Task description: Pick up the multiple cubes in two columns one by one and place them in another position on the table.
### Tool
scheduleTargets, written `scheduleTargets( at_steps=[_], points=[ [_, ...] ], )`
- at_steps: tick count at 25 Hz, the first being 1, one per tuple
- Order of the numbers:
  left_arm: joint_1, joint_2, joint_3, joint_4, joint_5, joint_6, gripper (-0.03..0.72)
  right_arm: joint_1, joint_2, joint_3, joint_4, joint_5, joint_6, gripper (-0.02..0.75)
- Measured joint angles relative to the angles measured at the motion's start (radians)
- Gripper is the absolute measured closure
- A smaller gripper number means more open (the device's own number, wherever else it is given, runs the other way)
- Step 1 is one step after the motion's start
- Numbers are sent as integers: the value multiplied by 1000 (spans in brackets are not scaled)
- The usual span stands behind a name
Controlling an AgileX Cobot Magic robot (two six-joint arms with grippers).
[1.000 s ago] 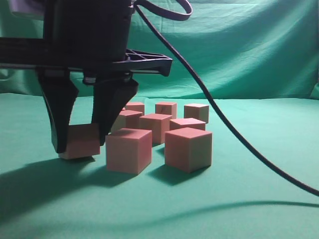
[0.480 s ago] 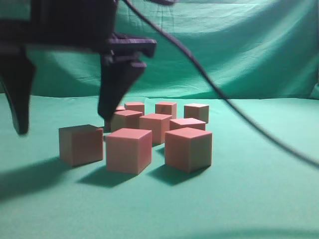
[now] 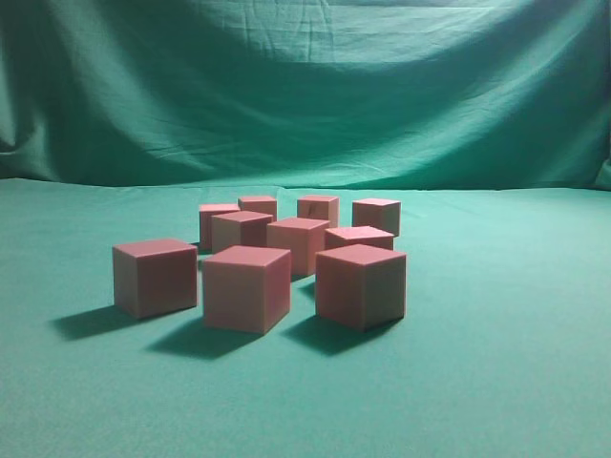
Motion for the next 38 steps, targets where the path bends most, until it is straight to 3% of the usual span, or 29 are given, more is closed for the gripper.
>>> scheduleTargets(
  at_steps=[1, 13, 20, 27, 32, 38],
  points=[
    [0, 0, 0, 0, 0, 0, 688, 0, -29, -4, 0, 4, 0, 738],
    [0, 0, 0, 0, 0, 0, 688, 0, -437, 36, 0, 100, -131, 738],
    [0, 0, 0, 0, 0, 0, 688, 0, -757, 310, 27, 72, -196, 738],
    [0, 0, 0, 0, 0, 0, 688, 0, -1075, 579, 179, 58, -302, 738],
    [0, 0, 0, 0, 0, 0, 688, 0, -1293, 702, 294, 58, -405, 738],
    [0, 0, 0, 0, 0, 0, 688, 0, -1458, 785, 329, 77, -418, 738]
  ],
)
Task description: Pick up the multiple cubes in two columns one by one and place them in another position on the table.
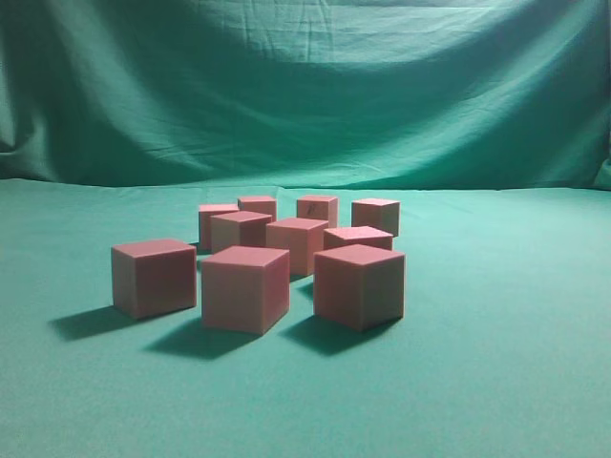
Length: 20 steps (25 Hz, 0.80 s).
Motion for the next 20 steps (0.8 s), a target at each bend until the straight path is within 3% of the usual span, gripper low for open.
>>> scheduleTargets(
  at_steps=[4, 8, 14, 18, 20],
  points=[
    [0, 0, 0, 0, 0, 0, 688, 0, -19, 17, 12, 71, -2, 738],
    [0, 0, 0, 0, 0, 0, 688, 0, -19, 86, 18, 40, -3, 738],
    [0, 0, 0, 0, 0, 0, 688, -11, -19, 313, -32, -229, -15, 738],
    [0, 0, 0, 0, 0, 0, 688, -79, -33, 423, -42, -352, -19, 738],
    [0, 0, 0, 0, 0, 0, 688, -158, -98, 535, -42, -440, -20, 738]
  ],
)
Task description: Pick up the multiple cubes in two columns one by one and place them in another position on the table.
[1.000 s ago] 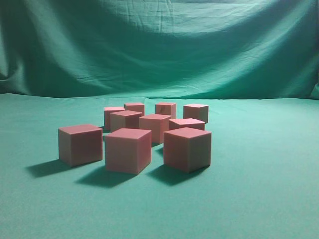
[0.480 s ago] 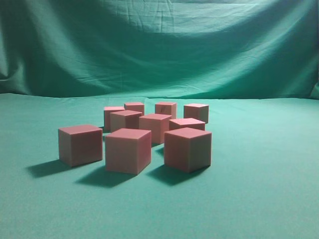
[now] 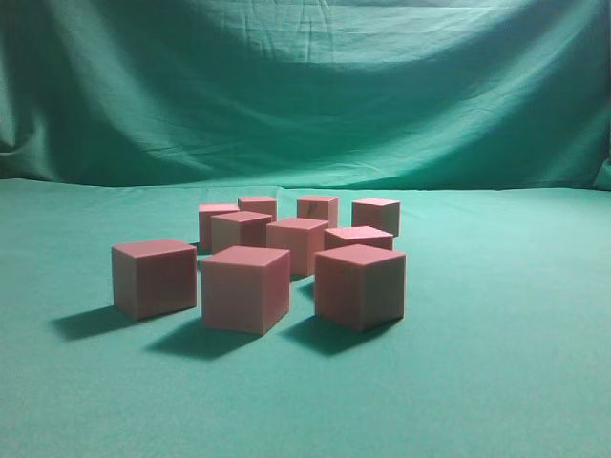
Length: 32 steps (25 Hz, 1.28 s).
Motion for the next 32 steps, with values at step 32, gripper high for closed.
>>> scheduleTargets(
  at_steps=[32],
  points=[
    [0, 0, 0, 0, 0, 0, 688, -768, -237, 386, 45, -130, -2, 738]
  ],
)
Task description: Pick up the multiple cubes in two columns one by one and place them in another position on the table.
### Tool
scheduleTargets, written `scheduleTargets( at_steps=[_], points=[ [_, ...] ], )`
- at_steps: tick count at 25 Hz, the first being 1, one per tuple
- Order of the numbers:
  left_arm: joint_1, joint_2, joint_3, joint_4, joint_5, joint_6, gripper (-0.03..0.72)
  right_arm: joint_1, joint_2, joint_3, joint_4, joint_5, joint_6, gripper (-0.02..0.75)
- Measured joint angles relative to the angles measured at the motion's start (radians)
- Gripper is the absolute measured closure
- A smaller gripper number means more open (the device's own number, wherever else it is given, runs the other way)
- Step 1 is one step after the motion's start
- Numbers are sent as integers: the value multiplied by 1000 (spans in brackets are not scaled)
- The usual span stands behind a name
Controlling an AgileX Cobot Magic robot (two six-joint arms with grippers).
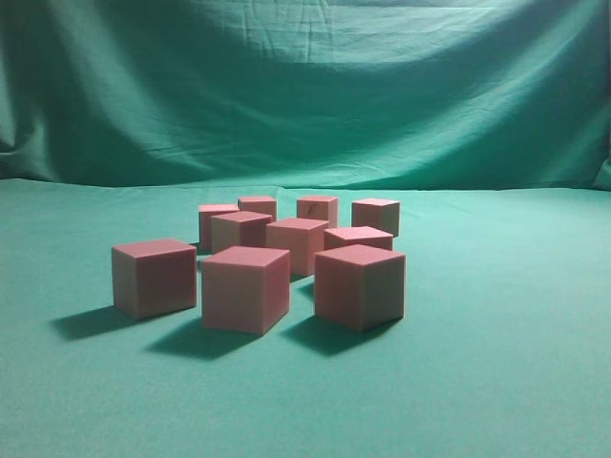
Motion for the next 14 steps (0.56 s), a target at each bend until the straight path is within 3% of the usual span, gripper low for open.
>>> scheduleTargets(
  at_steps=[14],
  points=[
    [0, 0, 0, 0, 0, 0, 688, -11, 0, 0, 0, 0, 0, 738]
  ],
)
